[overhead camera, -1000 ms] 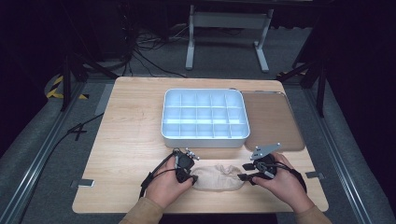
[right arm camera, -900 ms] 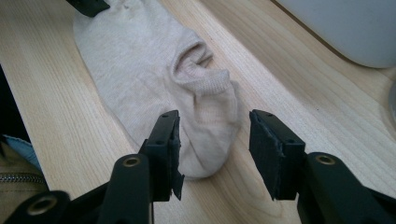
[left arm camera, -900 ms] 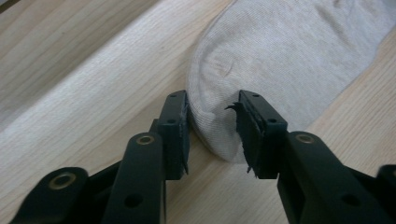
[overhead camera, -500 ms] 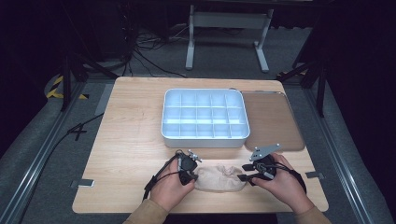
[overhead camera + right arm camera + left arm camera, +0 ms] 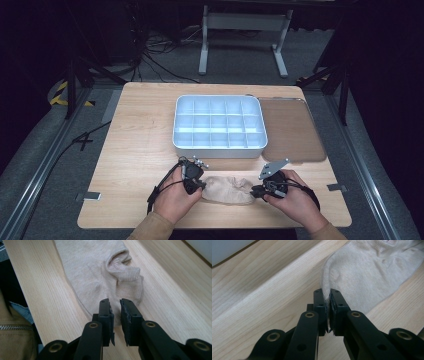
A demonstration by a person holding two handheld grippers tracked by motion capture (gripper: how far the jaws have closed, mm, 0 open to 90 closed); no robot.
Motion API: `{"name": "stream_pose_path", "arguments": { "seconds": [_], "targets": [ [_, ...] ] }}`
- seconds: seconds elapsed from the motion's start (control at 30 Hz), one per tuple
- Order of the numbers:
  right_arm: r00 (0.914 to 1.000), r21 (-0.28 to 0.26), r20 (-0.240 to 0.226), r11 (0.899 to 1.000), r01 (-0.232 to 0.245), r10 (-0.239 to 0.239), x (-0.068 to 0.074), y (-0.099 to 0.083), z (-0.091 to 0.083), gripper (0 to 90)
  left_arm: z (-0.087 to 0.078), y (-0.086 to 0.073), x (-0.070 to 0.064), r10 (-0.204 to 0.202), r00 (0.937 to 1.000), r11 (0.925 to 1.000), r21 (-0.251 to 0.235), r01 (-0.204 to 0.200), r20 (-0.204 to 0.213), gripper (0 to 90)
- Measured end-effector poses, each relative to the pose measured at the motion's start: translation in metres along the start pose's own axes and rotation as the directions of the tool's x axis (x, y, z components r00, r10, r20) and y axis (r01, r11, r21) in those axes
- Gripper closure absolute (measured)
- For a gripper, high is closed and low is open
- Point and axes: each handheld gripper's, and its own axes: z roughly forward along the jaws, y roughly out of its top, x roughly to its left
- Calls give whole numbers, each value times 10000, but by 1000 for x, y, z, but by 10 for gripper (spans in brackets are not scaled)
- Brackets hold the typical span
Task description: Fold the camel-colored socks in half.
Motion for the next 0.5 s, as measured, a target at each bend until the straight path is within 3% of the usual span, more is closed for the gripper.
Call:
{"name": "stream_pose_path", "arguments": {
  "seconds": [0.13, 0.33, 0.5],
  "targets": [
    [9985, -467, 537, 9989, -20, 45, 2, 2, 0, 872, -6, -1, 5, -217, 9998, 9995, 242, 216, 45, 848],
    [9985, -807, 532, 9966, 151, -108, 9, 5, 8, 894, -9, -2, 7, -353, 9994, 9985, 422, 352, 17, 848],
    [9981, -651, 589, 9976, 240, -201, 10, 4, 15, 894, -15, -2, 9, -356, 9994, 9977, 583, 352, 49, 847]
  ]
}}
